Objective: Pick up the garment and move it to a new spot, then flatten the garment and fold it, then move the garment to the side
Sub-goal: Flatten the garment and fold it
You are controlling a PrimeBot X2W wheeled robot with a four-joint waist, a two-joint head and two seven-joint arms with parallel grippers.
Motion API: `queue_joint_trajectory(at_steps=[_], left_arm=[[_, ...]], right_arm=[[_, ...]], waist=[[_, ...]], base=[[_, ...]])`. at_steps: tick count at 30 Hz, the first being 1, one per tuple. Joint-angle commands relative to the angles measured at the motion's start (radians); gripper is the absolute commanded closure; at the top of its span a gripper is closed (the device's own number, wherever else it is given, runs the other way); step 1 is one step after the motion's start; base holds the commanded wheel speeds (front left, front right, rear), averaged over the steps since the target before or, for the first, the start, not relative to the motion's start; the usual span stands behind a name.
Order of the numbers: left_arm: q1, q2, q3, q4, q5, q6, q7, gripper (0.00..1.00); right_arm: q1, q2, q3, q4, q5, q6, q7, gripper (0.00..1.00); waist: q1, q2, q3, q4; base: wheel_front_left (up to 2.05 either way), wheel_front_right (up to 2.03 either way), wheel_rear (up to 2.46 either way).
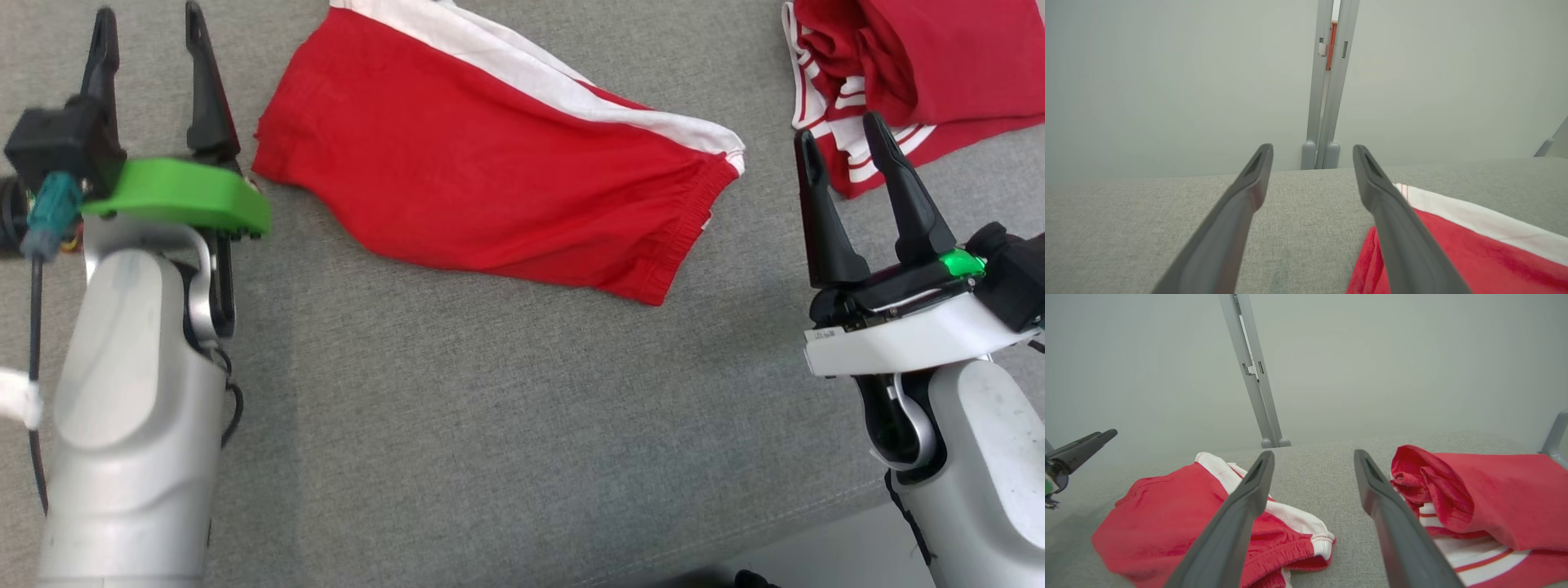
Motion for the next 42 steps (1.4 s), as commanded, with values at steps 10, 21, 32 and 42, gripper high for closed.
queue_joint_trajectory(at_steps=[10,21,32,42], left_arm=[[0.390,-0.027,0.072,-0.327,0.052,0.077,-0.003,0.00],[0.613,-0.027,0.069,-0.457,0.051,0.100,0.013,0.00],[0.637,-0.022,0.053,-0.475,0.046,0.108,0.032,0.00],[0.535,-0.008,-0.008,-0.454,0.064,0.060,0.072,0.00]], right_arm=[[0.119,-0.023,-0.054,-0.005,-0.029,0.000,-0.004,0.00],[0.208,-0.024,-0.080,-0.001,-0.030,0.000,0.005,0.00],[0.225,-0.026,-0.096,-0.023,-0.041,0.000,0.028,0.00],[0.204,-0.031,-0.117,-0.045,-0.044,0.000,0.039,0.00]], waist=[[-0.0001,0.0000,-0.119,0.089],[-0.0001,0.0000,-0.197,0.110],[-0.0001,0.0000,-0.205,0.119],[-0.0001,0.0000,-0.158,0.128]], base=[[0.00,0.00,0.00],[0.00,0.00,0.00],[0.00,0.00,0.00],[0.00,0.00,0.00]])
